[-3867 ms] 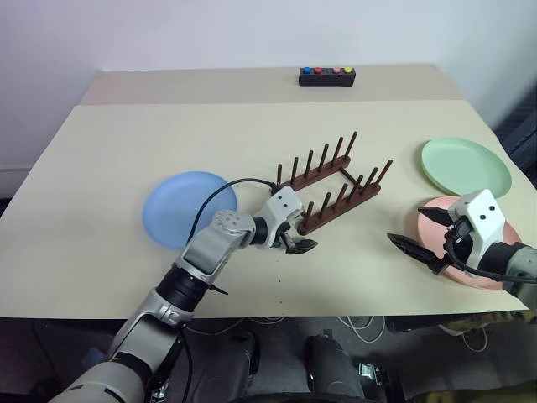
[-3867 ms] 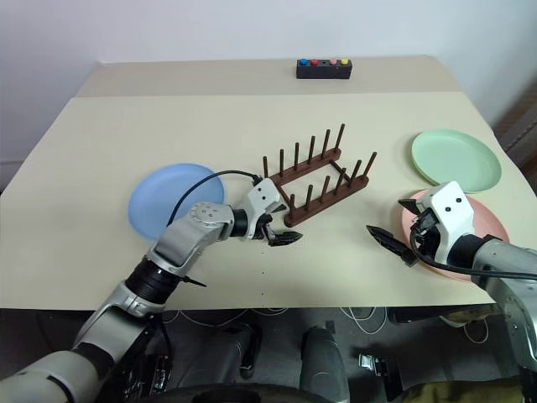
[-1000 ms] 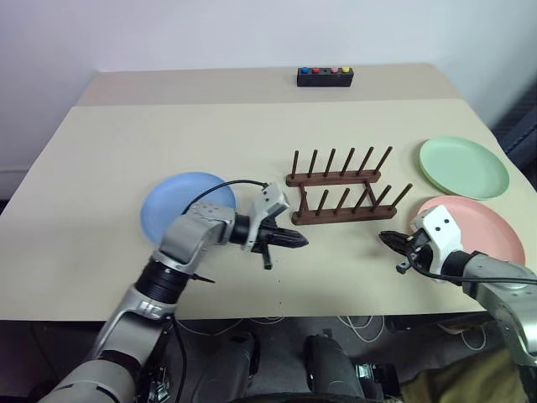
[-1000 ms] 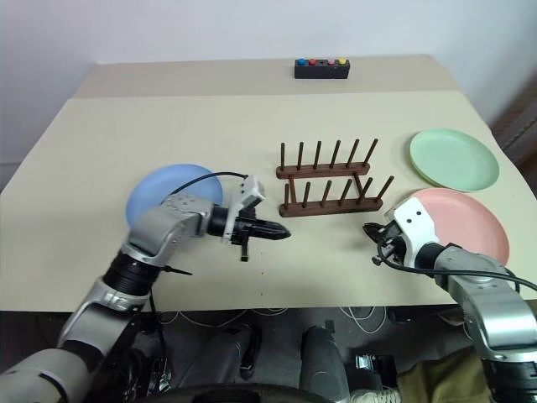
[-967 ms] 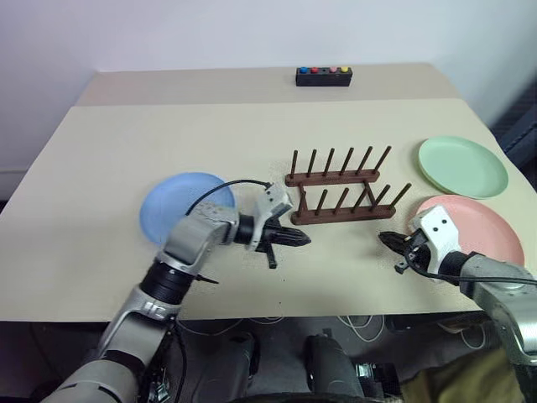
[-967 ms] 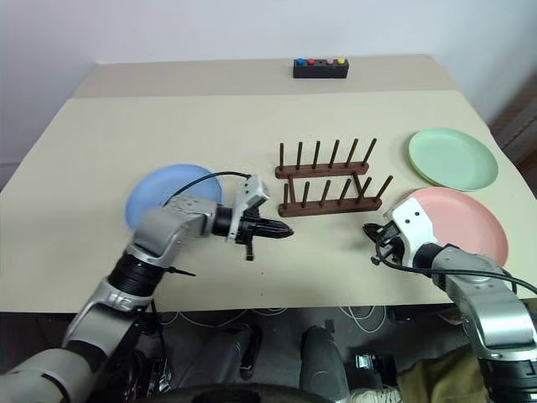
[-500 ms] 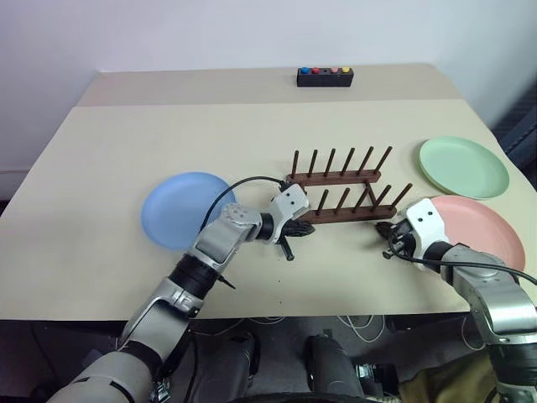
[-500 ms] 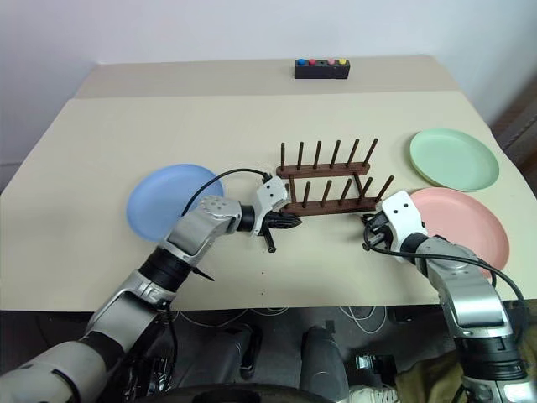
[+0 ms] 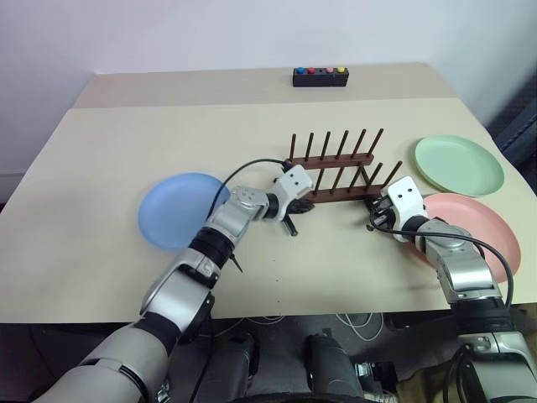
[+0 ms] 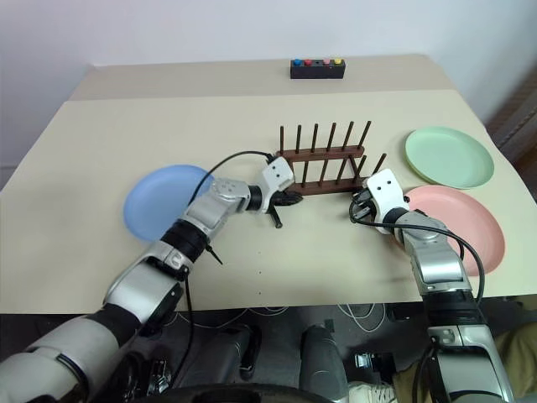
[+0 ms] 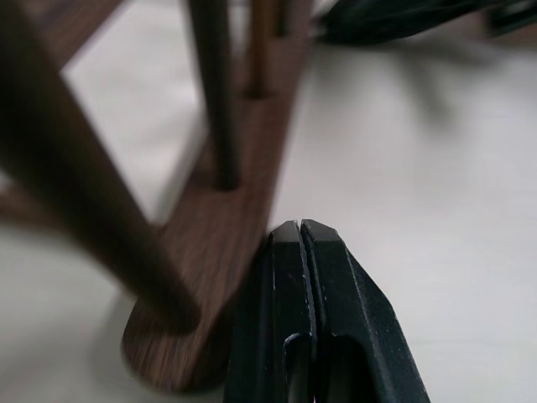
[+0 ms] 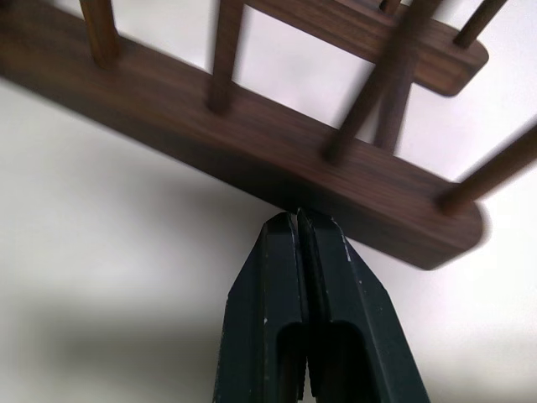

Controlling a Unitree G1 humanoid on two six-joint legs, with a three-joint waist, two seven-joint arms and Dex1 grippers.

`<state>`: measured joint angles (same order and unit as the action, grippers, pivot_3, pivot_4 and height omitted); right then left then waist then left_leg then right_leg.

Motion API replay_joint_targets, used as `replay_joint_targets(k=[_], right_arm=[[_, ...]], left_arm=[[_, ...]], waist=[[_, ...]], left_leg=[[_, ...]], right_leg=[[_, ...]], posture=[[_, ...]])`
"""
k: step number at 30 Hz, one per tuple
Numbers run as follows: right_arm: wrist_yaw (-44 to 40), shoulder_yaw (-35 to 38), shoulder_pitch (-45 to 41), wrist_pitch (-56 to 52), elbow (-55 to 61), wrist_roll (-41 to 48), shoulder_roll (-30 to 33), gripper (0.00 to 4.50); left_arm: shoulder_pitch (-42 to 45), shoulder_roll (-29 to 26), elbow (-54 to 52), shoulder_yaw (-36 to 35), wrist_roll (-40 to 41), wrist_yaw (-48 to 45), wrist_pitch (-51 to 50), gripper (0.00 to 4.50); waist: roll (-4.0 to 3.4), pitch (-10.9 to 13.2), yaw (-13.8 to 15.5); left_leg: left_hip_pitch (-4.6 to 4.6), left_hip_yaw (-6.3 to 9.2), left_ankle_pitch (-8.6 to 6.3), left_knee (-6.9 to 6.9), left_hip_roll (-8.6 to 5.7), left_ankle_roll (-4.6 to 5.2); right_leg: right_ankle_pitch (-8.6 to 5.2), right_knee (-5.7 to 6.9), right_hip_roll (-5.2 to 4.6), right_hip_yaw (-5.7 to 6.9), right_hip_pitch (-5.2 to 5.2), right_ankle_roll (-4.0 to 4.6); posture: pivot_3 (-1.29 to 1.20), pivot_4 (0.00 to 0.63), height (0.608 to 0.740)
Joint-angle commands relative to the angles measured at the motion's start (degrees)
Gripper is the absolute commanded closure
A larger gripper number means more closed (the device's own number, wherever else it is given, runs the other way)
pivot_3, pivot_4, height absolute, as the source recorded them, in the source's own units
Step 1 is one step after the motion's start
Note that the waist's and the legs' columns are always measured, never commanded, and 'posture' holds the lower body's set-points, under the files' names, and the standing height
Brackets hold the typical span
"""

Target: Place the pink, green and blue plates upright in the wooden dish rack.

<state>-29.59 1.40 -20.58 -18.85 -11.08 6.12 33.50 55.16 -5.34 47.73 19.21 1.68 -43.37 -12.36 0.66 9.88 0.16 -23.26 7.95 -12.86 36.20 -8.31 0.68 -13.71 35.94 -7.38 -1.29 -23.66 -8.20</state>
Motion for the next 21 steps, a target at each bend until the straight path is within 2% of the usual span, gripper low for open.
replay_joint_targets(k=[1, 10, 21], right_arm=[[0.23, -0.50, -3.09, 3.40, -3.30, -1.90, -0.54, 4.44], [0.50, -1.18, -6.71, 8.14, -9.96, -4.09, -1.86, 4.44], [1.62, -1.30, -10.32, 13.00, -16.57, -6.30, -2.37, 4.44]], left_arm=[[3.45, -0.11, 6.69, -2.57, -1.32, 1.28, 4.83, 4.50], [6.03, 1.18, 13.15, -5.24, -2.80, 1.65, 9.29, 4.50], [7.71, 1.57, 15.95, -7.78, -3.84, 3.56, 10.74, 4.50]], waist=[[0.00, 0.00, -0.01], [0.00, 0.00, -0.11], [0.00, 0.00, -0.91]], left_leg=[[0.00, 0.00, 0.00, -0.01, 0.00, 0.00], [-0.02, 0.01, 0.01, 0.00, -0.01, -0.01], [-0.02, 0.02, 0.02, 0.01, -0.01, -0.02]], right_leg=[[0.00, 0.00, 0.00, 0.00, -0.01, -0.01], [0.00, 0.02, 0.00, 0.00, -0.02, -0.01], [0.00, 0.08, 0.00, 0.00, -0.05, -0.01]], posture=[[0.00, 0.150, 0.740], [0.00, 0.150, 0.740], [0.00, 0.150, 0.740]])
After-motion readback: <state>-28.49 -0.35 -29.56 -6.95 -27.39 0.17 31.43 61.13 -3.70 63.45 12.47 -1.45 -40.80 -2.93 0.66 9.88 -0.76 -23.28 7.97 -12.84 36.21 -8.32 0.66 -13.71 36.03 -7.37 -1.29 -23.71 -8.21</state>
